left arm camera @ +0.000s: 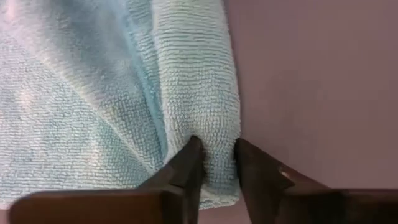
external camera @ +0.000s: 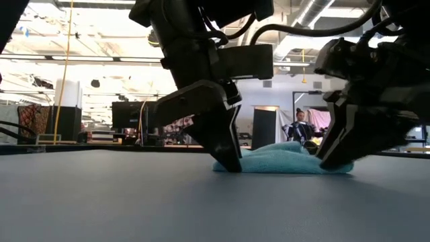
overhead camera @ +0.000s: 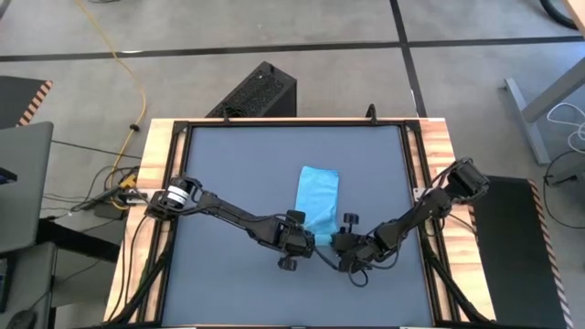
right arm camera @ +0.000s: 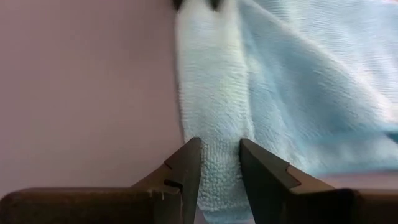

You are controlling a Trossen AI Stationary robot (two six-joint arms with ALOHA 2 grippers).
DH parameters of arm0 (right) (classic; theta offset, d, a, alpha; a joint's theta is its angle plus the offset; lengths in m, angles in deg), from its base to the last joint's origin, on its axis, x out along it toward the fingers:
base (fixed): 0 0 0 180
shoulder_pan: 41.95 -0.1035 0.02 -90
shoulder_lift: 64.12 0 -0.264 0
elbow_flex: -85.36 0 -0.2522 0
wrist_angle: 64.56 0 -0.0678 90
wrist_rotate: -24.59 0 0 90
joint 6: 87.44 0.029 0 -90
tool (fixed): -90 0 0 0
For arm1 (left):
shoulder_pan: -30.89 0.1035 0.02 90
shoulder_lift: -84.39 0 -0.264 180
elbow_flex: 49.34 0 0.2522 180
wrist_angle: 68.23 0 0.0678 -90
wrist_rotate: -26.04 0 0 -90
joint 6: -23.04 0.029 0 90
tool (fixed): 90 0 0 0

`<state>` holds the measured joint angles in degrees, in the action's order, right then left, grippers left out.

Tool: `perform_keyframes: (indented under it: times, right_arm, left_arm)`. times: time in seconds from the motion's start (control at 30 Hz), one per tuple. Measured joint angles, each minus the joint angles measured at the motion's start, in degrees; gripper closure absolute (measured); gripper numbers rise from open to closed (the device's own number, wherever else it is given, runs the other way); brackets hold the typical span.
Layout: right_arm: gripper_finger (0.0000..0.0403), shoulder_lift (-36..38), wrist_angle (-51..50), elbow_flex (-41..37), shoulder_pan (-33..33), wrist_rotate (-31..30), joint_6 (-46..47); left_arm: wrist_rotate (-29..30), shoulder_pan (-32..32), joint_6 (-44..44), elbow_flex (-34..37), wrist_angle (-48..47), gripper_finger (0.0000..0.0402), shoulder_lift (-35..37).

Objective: Roll towel
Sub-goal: Roll the blue microfiber towel

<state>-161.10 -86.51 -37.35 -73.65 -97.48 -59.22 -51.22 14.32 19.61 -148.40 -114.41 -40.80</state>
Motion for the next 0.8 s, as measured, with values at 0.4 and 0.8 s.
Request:
perform_keyframes:
  times: [0.4, 0.8]
  right_arm:
    - [0.0246, 10.87, -0.18, 0.01, 0.47, -1.28, -4.29]
    - [0.0165, 8.00, -0.39, 0.07, -2.97, 5.16, -3.36]
  left_arm:
    - [0.50, 0.00, 0.62, 0.28, 1.65, 0.0354, 0.00]
    - [2.16, 0.04, -0.72, 0.33, 2.43, 0.0273, -0.04]
